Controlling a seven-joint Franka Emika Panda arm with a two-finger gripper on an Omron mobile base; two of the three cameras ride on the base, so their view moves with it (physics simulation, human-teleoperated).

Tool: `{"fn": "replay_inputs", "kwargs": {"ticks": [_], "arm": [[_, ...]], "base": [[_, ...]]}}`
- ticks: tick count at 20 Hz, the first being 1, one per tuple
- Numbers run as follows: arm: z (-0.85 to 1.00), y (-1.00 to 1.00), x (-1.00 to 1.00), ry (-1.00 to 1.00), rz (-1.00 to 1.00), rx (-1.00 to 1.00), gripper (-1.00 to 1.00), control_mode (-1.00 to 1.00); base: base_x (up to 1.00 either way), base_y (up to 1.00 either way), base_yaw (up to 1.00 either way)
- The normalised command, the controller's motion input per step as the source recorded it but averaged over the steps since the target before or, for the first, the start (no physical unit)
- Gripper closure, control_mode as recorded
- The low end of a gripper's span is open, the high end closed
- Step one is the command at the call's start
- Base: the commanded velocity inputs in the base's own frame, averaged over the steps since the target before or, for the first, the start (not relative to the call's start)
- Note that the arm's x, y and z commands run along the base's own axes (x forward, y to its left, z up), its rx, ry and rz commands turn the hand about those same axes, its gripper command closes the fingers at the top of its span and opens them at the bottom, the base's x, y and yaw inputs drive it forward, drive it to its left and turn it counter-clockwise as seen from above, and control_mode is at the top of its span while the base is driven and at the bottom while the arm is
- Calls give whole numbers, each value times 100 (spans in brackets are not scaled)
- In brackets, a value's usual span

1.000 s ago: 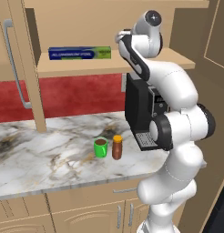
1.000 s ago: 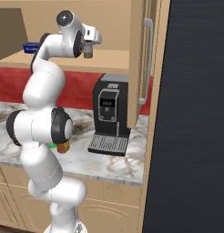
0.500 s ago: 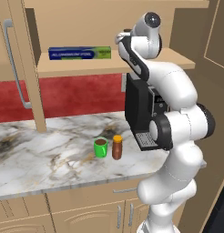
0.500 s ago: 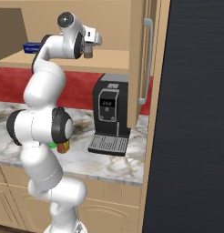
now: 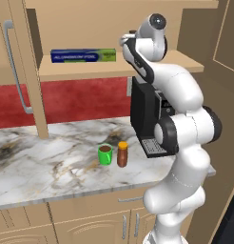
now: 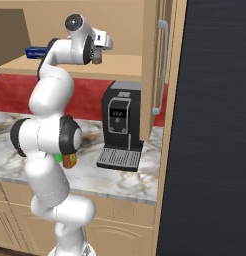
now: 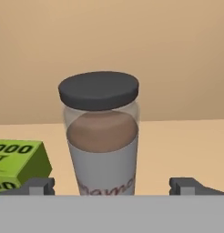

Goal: Pick the cinnamon and honey bottle from the cabinet and place them next to the mug.

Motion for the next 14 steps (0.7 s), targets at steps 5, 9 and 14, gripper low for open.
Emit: {"fn": "replay_inputs", "kwargs": {"ticks": [5,9,14], "arm": [[0,0,17,0,0,0,-100,-100],[0,1,14,0,0,0,-100,-100],[0,3,11,0,0,0,-100,-100]], "base": [[0,0,0],[0,0,0],[0,0,0]]}}
